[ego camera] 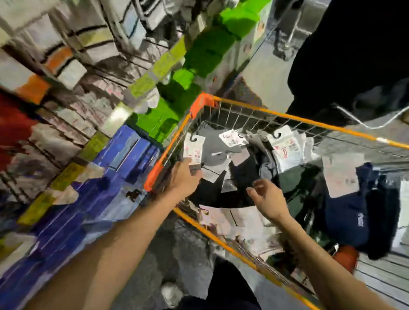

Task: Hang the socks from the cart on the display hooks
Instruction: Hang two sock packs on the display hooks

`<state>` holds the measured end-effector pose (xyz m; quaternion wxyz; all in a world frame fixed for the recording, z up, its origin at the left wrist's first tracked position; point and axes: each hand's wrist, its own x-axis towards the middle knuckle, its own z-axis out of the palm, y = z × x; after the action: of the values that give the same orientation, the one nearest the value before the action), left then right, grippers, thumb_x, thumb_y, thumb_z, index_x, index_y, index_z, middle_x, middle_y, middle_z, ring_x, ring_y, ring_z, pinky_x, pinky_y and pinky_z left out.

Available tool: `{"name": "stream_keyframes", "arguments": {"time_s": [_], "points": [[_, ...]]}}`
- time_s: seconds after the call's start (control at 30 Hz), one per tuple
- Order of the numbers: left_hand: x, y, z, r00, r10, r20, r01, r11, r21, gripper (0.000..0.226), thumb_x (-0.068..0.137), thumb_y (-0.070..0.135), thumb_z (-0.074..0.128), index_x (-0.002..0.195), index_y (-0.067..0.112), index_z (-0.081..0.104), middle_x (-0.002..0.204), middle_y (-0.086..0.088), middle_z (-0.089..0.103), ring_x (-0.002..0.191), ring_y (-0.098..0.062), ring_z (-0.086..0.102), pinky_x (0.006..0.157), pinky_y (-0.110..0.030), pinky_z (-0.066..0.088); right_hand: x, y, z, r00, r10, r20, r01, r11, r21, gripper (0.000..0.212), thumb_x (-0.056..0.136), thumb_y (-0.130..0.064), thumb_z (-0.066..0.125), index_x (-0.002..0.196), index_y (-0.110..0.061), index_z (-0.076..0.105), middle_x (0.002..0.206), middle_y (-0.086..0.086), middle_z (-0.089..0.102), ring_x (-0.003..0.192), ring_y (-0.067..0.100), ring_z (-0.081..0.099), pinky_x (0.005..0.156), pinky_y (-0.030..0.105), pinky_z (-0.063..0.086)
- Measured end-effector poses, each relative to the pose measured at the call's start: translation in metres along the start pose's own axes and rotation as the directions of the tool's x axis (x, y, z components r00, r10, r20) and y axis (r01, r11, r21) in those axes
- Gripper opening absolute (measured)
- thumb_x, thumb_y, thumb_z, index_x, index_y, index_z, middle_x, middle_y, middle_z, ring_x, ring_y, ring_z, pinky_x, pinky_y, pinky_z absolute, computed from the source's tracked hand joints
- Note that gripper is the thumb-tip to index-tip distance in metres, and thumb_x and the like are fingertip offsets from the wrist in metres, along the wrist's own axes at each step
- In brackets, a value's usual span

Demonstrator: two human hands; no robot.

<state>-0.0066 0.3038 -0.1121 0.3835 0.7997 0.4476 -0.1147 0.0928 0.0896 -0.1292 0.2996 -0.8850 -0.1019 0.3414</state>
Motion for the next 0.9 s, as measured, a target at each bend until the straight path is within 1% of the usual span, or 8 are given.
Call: {"name": "stream_keyframes", "arguments": {"time_s": [0.13,0.2,0.27,0.4,0.53,0.67,0.8,0.9], "points": [[0.045,-0.006,0.018,0.982,-0.180,-0.050,0.174,0.980,-0.099,0.046,0.096,0.028,0.062,0.135,0.008,0.050,0.139,-0.016,0.056,0.127,-0.033,0.053,0.096,-0.035,0.041,0.073,-0.009,0.017,0.976,0.184,0.113,-0.212,0.918,0.334,0.033,0.082,-0.041,0.075,0.097,-0.013,0.065,0.097,0.014,0.073,0.079,0.021,0.063,0.077,0.041,0.052],[0.058,-0.008,0.026,0.962,-0.269,-0.053,0.260,0.956,-0.135,0.055,0.099,0.032,0.056,0.145,0.006,0.039,0.149,-0.015,0.046,0.136,-0.032,0.044,0.104,-0.034,0.035,0.103,-0.017,0.033,0.961,0.224,0.159,-0.273,0.853,0.445,0.020,0.088,-0.032,0.073,0.079,-0.016,0.064,0.078,0.010,0.063,0.071,0.020,0.056,0.070,0.038,0.048],[0.067,-0.009,0.033,0.946,-0.312,-0.084,0.295,0.940,-0.170,0.064,0.100,0.036,0.054,0.151,0.005,0.030,0.155,-0.015,0.038,0.142,-0.031,0.036,0.110,-0.033,0.029,0.129,-0.029,0.046,0.945,0.269,0.187,-0.327,0.786,0.524,0.027,0.089,-0.031,0.073,0.070,-0.017,0.061,0.068,0.006,0.056,0.068,0.018,0.052,0.069,0.035,0.046],[0.076,-0.015,0.047,0.943,-0.315,-0.103,0.296,0.941,-0.163,0.078,0.099,0.043,0.053,0.157,0.006,0.016,0.161,-0.017,0.025,0.148,-0.032,0.024,0.117,-0.040,0.022,0.170,-0.041,0.067,0.887,0.351,0.300,-0.460,0.607,0.648,0.062,0.059,-0.063,0.087,0.093,-0.027,0.048,0.084,0.003,0.059,0.068,0.016,0.056,0.060,0.030,0.049],[0.086,-0.020,0.050,0.937,-0.313,-0.155,0.295,0.947,-0.127,0.080,0.096,0.049,0.057,0.154,0.004,0.025,0.152,-0.021,0.040,0.140,-0.037,0.037,0.109,-0.045,0.033,0.189,-0.064,0.077,0.821,0.393,0.415,-0.565,0.452,0.690,0.061,0.079,-0.055,0.077,0.120,-0.013,0.060,0.110,0.008,0.069,0.101,0.027,0.067,0.073,0.040,0.060],[0.090,-0.016,0.047,0.931,-0.323,-0.169,0.328,0.945,0.000,0.074,0.093,0.056,0.057,0.143,0.003,0.042,0.138,-0.023,0.054,0.129,-0.039,0.048,0.099,-0.046,0.041,0.200,-0.075,0.082,0.778,0.369,0.509,-0.618,0.304,0.725,0.051,0.089,-0.044,0.070,0.127,-0.011,0.063,0.120,0.008,0.068,0.093,0.027,0.067,0.065,0.040,0.056],[0.088,-0.024,0.041,0.954,-0.270,-0.130,0.285,0.953,0.107,0.069,0.090,0.062,0.057,0.131,0.006,0.055,0.129,-0.020,0.061,0.123,-0.039,0.053,0.093,-0.045,0.044,0.207,-0.078,0.085,0.748,0.418,0.516,-0.635,0.227,0.738,0.047,0.090,-0.040,0.071,0.126,-0.011,0.065,0.123,0.009,0.070,0.106,0.028,0.068,0.089,0.045,0.056],[0.086,-0.033,0.036,0.974,-0.217,-0.073,0.224,0.967,0.121,0.061,0.092,0.055,0.060,0.127,0.006,0.058,0.126,-0.019,0.062,0.121,-0.039,0.054,0.093,-0.045,0.045,0.204,-0.076,0.083,0.762,0.445,0.470,-0.613,0.262,0.745,0.041,0.091,-0.034,0.072,0.122,-0.009,0.065,0.116,0.008,0.072,0.091,0.025,0.068,0.068,0.037,0.056]]}}
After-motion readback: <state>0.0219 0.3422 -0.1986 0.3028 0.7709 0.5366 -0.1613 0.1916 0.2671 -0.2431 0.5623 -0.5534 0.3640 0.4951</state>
